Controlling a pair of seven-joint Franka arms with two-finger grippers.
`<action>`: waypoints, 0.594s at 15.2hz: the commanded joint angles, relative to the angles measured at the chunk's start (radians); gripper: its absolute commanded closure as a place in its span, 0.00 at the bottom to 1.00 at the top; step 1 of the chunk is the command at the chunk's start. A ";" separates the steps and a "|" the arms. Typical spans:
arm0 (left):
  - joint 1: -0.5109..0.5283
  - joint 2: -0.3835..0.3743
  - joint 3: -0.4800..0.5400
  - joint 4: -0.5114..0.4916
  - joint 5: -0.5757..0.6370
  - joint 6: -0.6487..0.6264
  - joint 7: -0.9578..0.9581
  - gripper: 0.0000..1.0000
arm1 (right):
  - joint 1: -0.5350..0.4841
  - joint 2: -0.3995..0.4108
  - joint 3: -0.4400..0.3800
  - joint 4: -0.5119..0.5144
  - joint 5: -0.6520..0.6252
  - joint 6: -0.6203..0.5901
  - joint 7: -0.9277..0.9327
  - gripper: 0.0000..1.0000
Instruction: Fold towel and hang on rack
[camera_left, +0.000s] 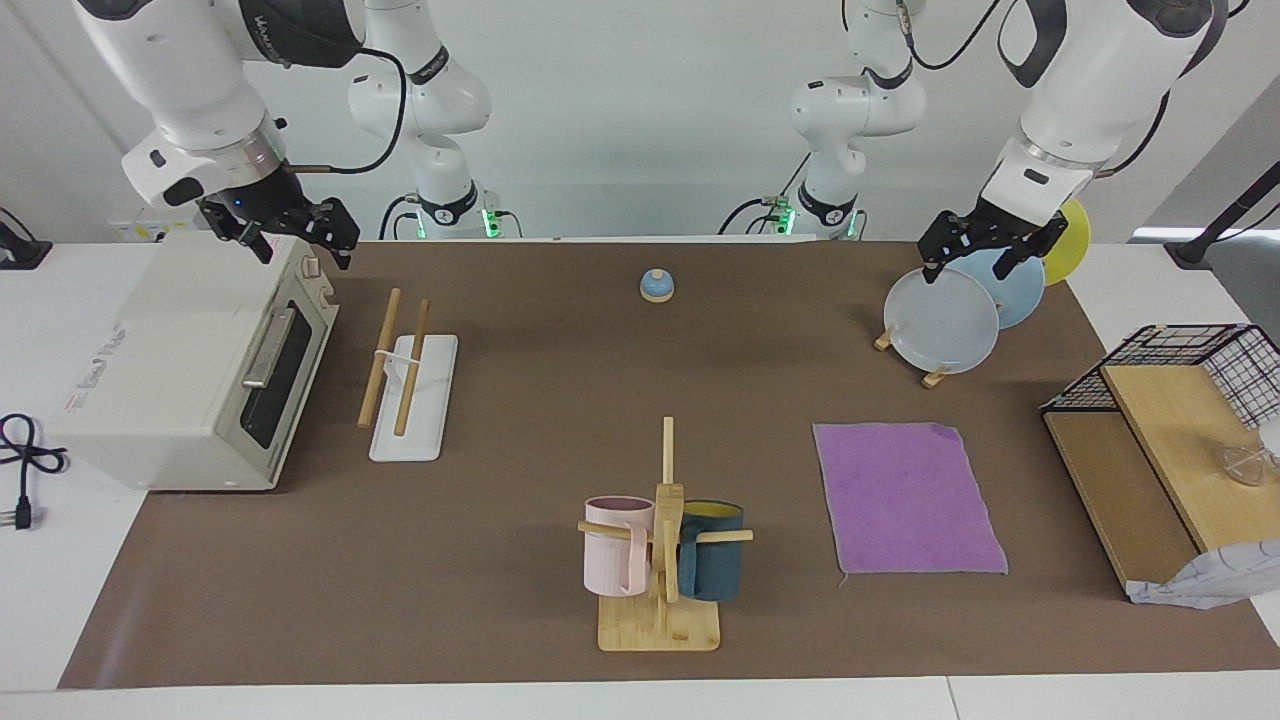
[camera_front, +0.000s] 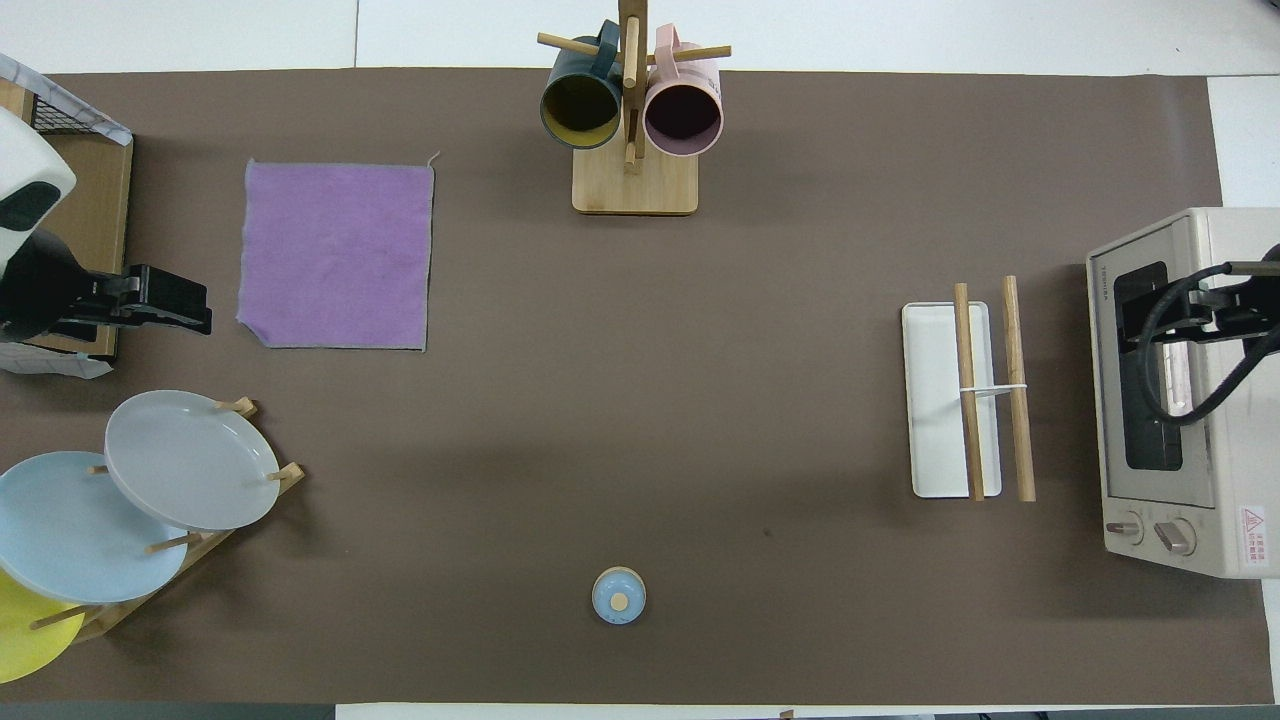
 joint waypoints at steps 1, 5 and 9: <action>-0.004 -0.023 0.008 -0.018 -0.002 -0.010 0.006 0.00 | -0.005 -0.017 0.003 -0.016 -0.003 0.004 -0.021 0.00; 0.000 -0.024 0.008 -0.018 -0.002 -0.007 0.005 0.00 | -0.005 -0.017 0.003 -0.016 -0.003 0.004 -0.021 0.00; -0.001 -0.026 0.008 -0.021 -0.004 -0.010 0.002 0.00 | -0.005 -0.017 0.003 -0.016 -0.003 0.004 -0.021 0.00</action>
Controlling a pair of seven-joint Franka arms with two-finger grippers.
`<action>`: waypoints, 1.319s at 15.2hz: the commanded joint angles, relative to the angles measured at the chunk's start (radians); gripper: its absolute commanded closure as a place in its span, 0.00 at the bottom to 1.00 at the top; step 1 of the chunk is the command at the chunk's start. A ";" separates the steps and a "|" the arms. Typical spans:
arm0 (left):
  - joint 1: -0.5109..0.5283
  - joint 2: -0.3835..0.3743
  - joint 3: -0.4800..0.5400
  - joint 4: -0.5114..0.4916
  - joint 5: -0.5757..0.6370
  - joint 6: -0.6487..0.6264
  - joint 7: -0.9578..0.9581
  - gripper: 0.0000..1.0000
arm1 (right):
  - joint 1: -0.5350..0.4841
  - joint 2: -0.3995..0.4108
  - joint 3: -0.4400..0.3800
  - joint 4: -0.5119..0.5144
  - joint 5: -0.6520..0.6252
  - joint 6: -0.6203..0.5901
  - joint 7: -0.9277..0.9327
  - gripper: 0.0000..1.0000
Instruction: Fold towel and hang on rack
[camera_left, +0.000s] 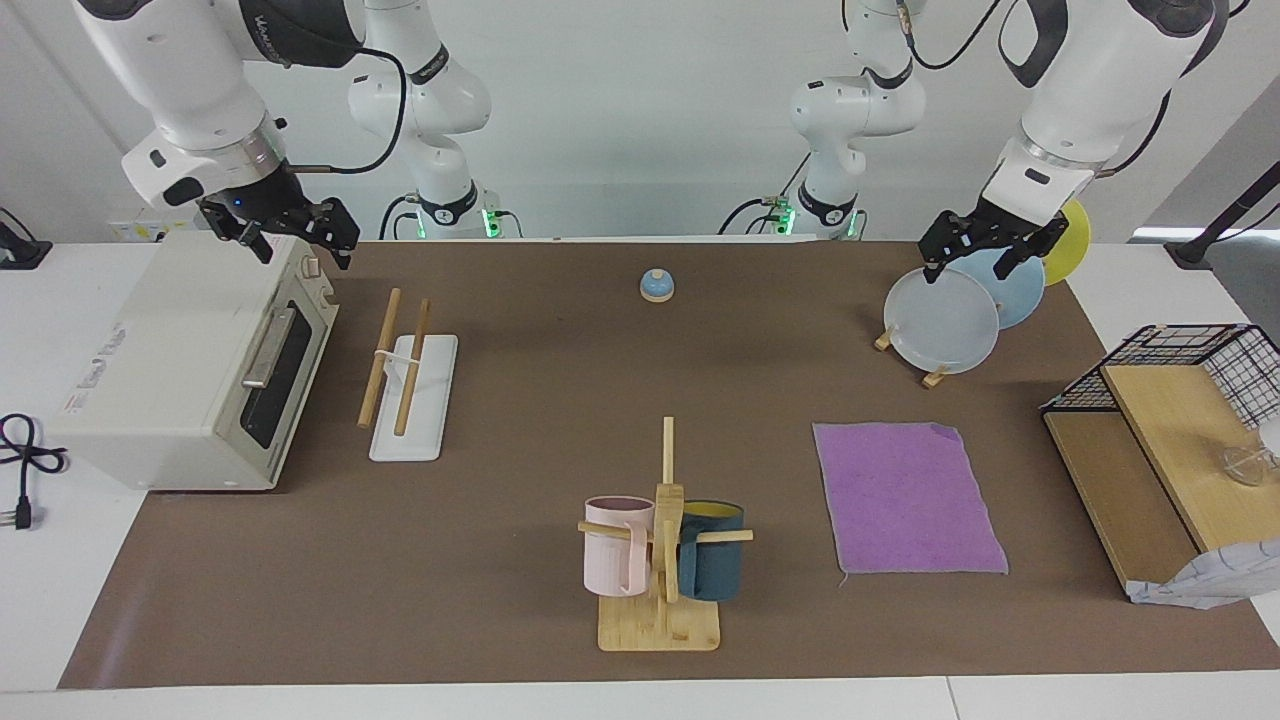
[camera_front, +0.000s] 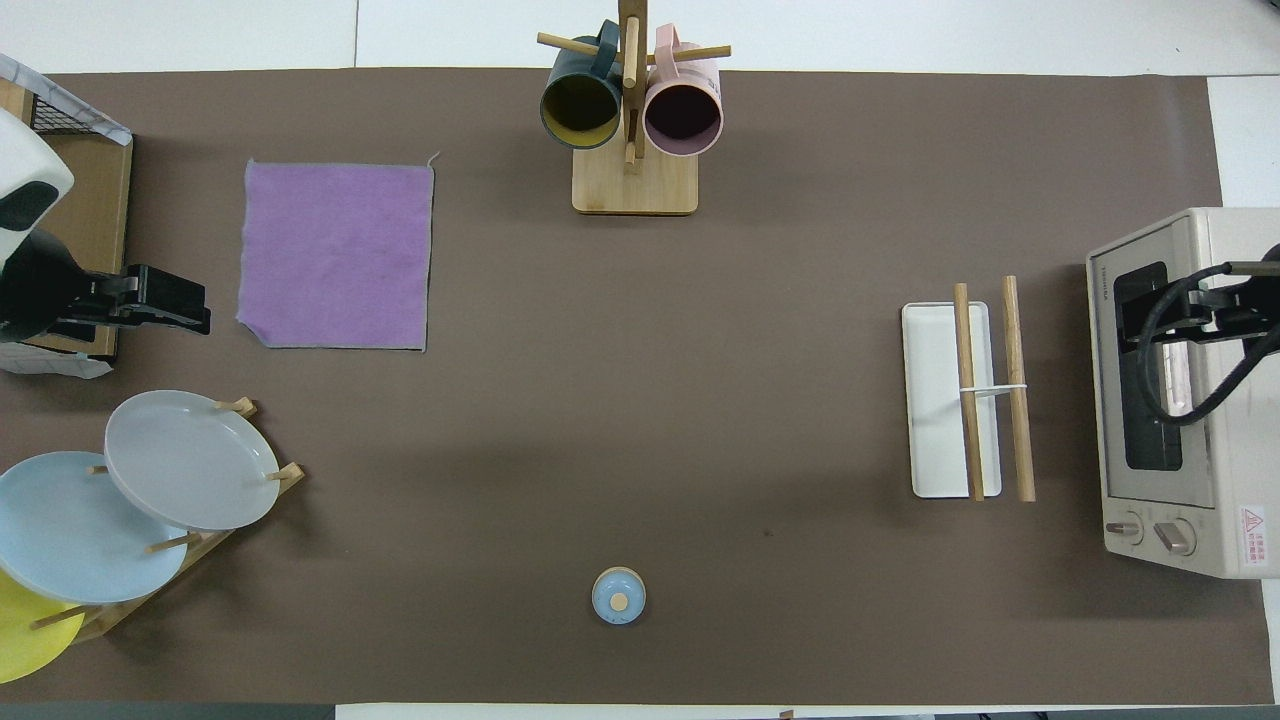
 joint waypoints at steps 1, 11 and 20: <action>-0.001 -0.028 0.008 -0.027 -0.004 0.001 -0.003 0.00 | -0.005 -0.017 0.003 -0.016 -0.003 0.004 -0.021 0.00; 0.101 0.109 0.011 -0.276 -0.012 0.392 0.012 0.00 | -0.005 -0.017 0.003 -0.016 -0.003 0.004 -0.021 0.00; 0.140 0.343 0.009 -0.363 -0.013 0.741 -0.024 0.05 | -0.005 -0.017 0.003 -0.016 -0.003 0.004 -0.020 0.00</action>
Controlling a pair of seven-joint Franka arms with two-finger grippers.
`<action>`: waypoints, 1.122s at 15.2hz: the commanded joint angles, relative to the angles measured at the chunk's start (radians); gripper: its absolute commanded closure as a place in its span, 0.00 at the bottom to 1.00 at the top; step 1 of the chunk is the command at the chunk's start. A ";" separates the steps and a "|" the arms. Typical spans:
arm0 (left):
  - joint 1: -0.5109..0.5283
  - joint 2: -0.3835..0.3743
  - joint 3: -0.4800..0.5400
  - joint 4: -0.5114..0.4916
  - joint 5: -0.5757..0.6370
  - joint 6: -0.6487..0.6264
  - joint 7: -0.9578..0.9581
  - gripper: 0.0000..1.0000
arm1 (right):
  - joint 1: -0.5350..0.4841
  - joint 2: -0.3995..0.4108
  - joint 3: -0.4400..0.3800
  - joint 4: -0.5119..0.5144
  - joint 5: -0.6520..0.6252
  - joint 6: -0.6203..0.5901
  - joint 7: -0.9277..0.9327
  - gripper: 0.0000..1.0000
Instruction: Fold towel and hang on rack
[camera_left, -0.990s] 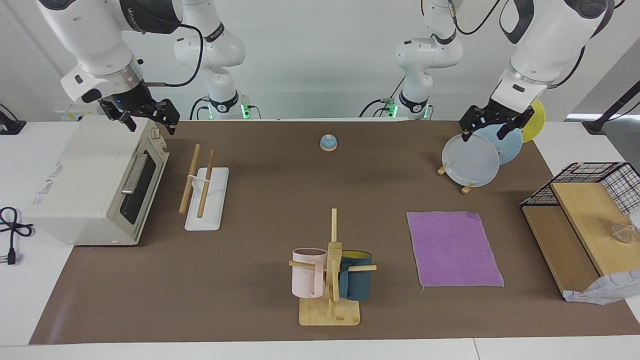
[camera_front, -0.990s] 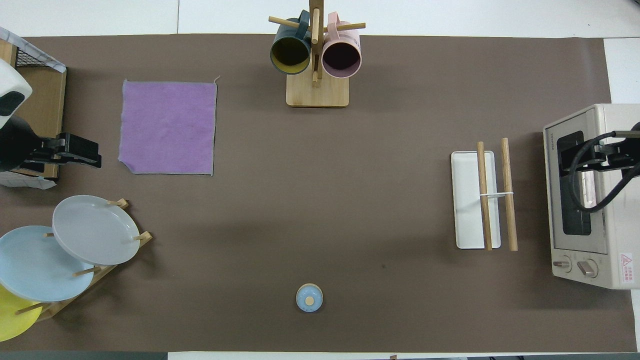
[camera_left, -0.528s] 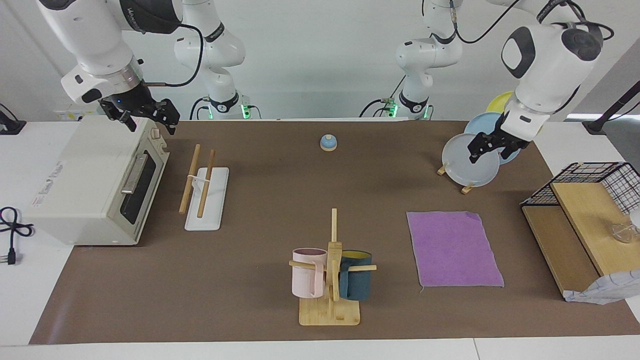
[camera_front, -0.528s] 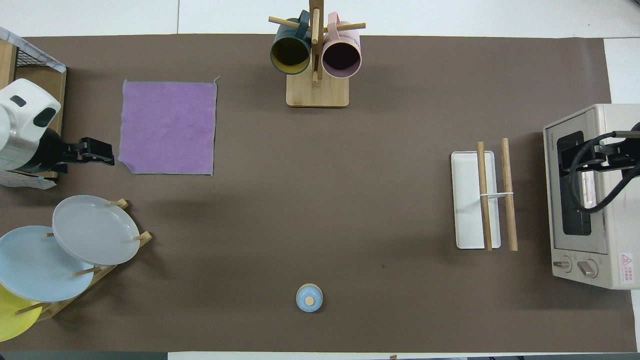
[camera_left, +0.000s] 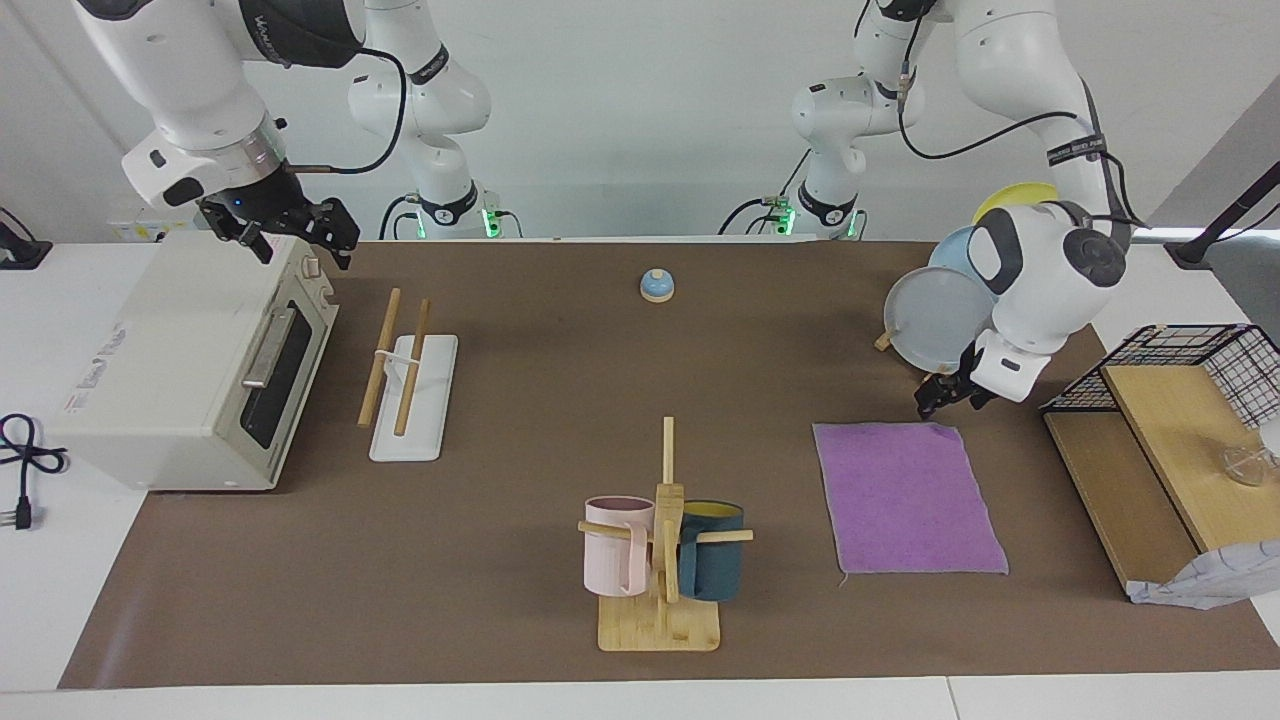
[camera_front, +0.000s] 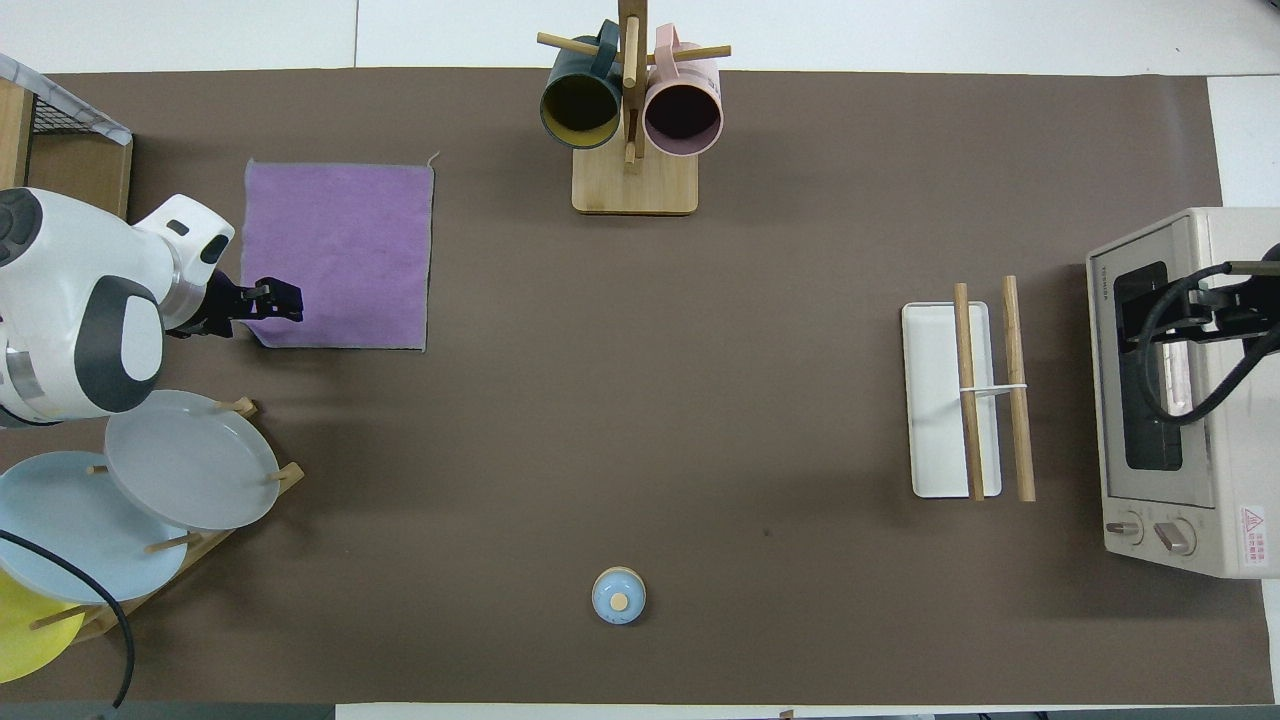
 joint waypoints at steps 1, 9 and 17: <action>0.029 0.007 -0.001 0.000 -0.011 0.016 -0.013 0.06 | -0.005 -0.017 0.003 -0.016 -0.003 0.004 -0.020 0.00; 0.056 0.011 -0.001 0.002 -0.013 0.015 -0.128 0.23 | -0.005 -0.017 0.003 -0.016 -0.003 0.004 -0.021 0.00; 0.057 0.011 -0.001 0.002 -0.013 0.013 -0.127 0.55 | -0.007 -0.017 0.003 -0.016 -0.003 0.004 -0.021 0.00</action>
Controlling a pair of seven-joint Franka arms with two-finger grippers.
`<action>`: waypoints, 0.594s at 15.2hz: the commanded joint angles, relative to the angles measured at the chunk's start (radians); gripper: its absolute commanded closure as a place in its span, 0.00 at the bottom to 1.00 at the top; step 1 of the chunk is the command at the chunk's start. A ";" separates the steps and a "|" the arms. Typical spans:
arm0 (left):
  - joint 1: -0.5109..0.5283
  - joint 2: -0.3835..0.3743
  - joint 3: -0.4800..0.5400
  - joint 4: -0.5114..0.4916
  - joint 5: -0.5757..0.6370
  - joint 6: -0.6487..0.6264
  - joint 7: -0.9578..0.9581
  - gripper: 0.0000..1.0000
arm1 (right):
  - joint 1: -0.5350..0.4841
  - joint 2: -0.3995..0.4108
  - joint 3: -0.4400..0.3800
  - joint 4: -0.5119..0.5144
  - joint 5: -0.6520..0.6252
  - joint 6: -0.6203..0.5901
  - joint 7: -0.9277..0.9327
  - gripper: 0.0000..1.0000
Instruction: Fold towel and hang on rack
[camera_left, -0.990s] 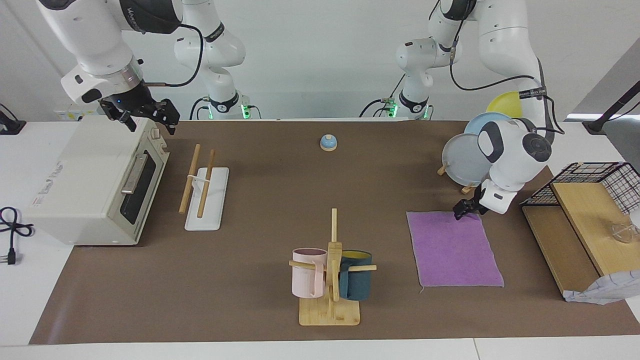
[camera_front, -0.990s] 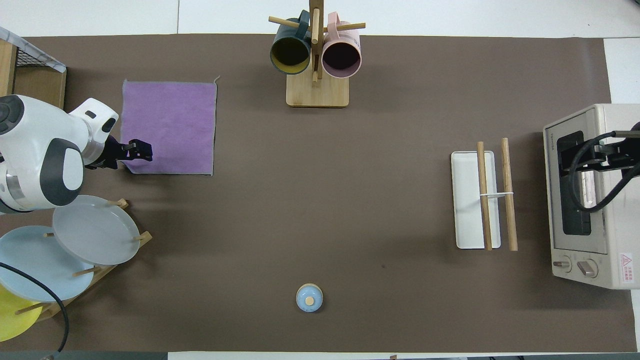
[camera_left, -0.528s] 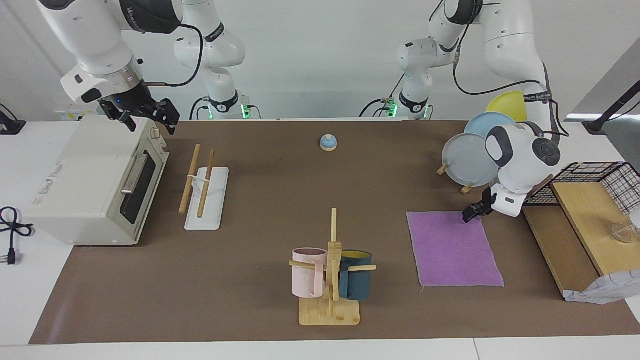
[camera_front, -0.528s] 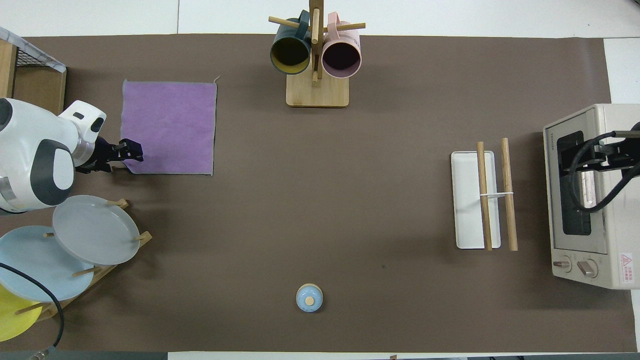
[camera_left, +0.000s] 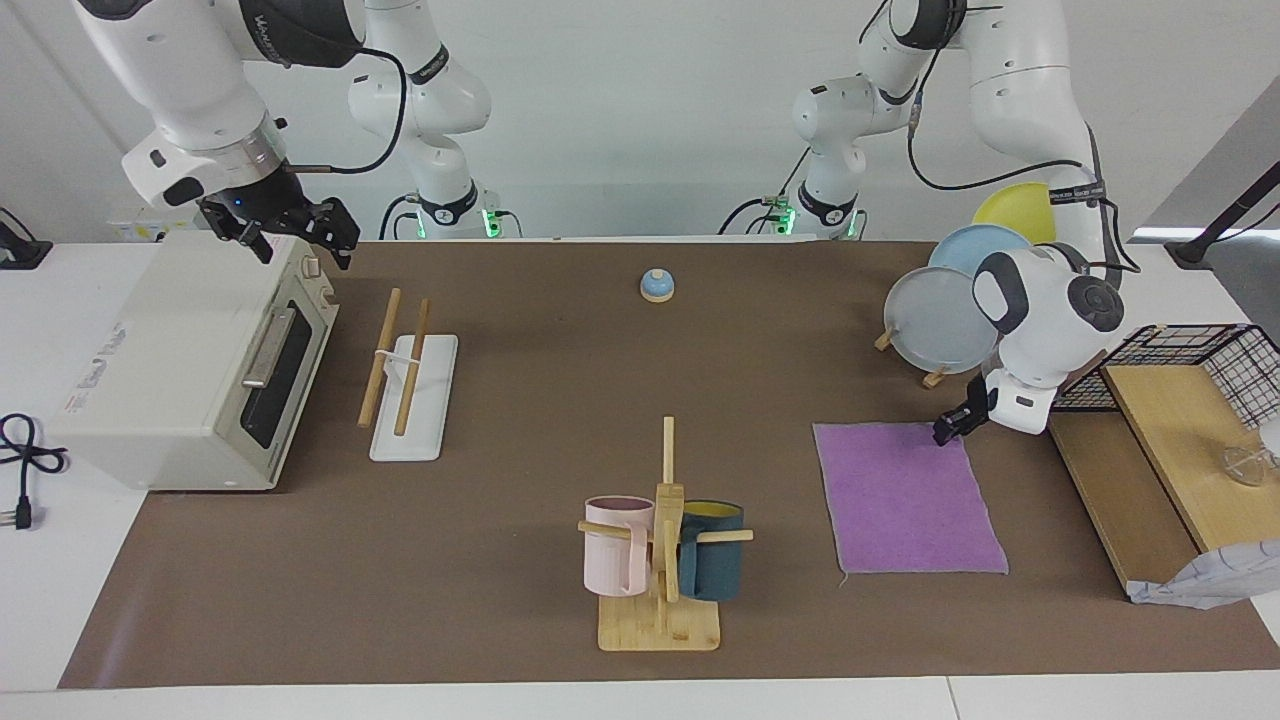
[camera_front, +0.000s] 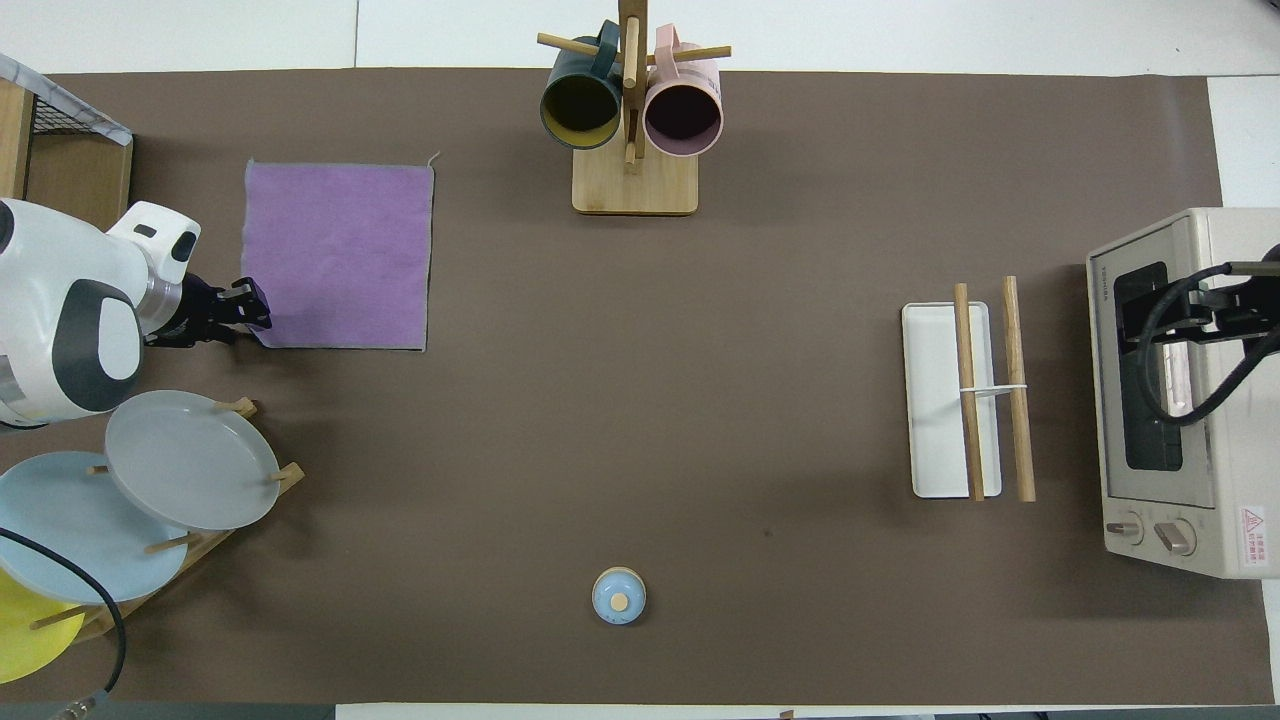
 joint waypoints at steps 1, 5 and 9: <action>0.001 -0.005 -0.001 -0.002 -0.010 0.004 -0.009 0.60 | -0.007 -0.017 0.003 -0.016 -0.003 0.004 -0.021 0.00; 0.001 -0.005 -0.001 -0.002 -0.010 0.003 -0.007 0.82 | -0.007 -0.017 0.003 -0.016 -0.003 0.004 -0.021 0.00; -0.007 -0.005 -0.001 -0.002 -0.010 0.004 0.004 1.00 | -0.007 -0.017 0.003 -0.016 -0.003 0.004 -0.021 0.00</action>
